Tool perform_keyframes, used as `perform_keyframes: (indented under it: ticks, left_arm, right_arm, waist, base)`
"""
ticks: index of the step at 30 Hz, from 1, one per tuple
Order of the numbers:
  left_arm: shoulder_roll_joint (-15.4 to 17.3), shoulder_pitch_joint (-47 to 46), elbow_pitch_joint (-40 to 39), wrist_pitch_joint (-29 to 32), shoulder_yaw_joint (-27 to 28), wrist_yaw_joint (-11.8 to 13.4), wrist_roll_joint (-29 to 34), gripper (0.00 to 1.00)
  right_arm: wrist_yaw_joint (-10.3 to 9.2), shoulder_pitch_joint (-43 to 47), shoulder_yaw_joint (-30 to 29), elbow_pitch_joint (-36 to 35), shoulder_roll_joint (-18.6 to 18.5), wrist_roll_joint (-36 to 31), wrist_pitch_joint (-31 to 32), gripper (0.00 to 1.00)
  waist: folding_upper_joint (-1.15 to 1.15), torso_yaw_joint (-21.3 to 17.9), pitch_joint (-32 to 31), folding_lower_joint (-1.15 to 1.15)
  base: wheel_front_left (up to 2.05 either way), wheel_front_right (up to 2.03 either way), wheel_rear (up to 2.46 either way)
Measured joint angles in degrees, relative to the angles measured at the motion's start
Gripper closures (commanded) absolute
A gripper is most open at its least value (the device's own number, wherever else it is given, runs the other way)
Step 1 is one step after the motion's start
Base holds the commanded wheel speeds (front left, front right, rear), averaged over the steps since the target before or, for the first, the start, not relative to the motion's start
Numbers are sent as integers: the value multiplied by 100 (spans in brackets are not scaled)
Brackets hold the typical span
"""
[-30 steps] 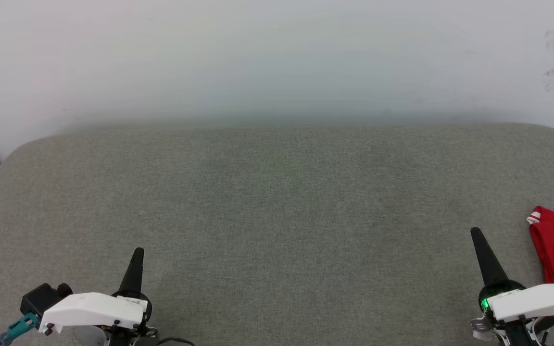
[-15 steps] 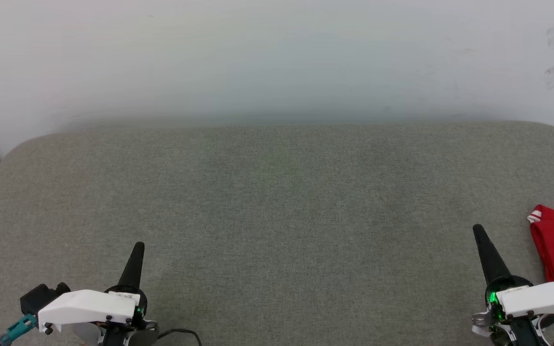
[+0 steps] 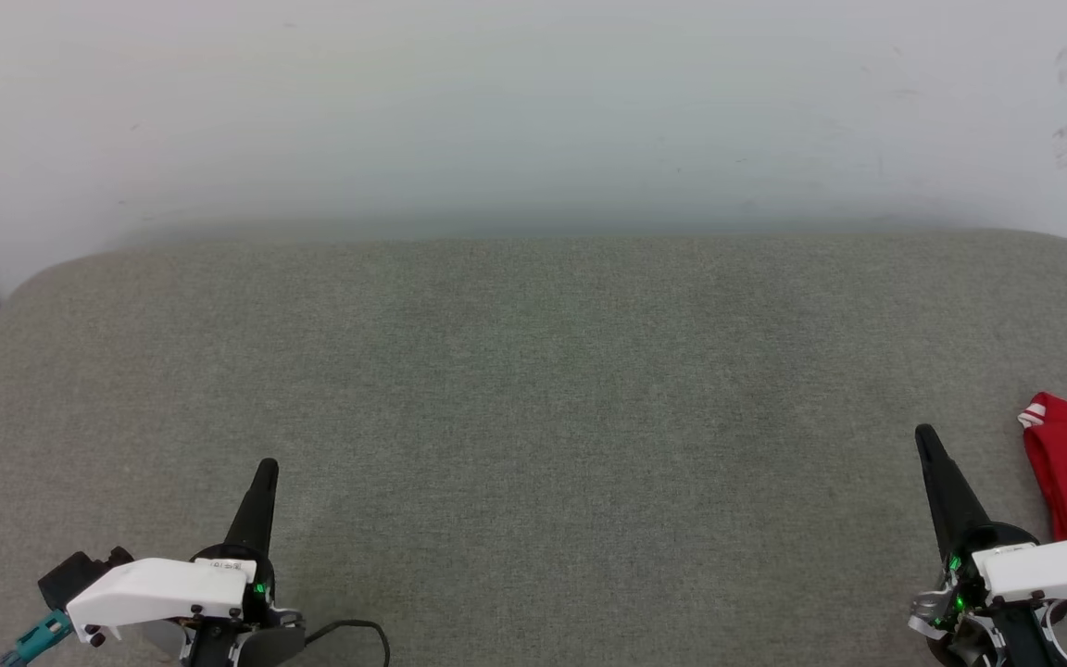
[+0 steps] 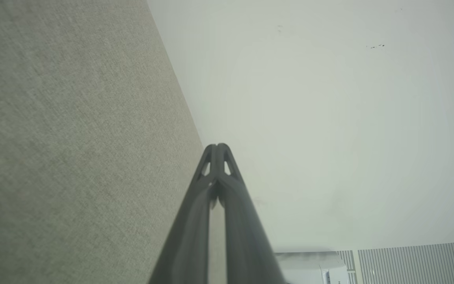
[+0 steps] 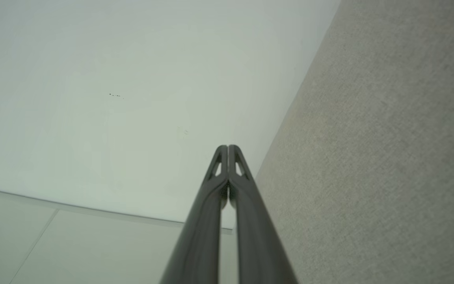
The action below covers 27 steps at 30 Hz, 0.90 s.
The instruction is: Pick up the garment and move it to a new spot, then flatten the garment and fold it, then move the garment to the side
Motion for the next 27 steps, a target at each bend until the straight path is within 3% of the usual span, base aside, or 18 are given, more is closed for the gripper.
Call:
perform_keyframes:
  ticks: [27]
  left_arm:
    - [-258, -161, 94, 299, 357, -296, -839, 100]
  right_arm:
    - [0, -149, -71, 179, 1, 1166, 91, 100]
  waist:
    - [0, 5, 72, 0]
  base:
    - [0, 0, 0]
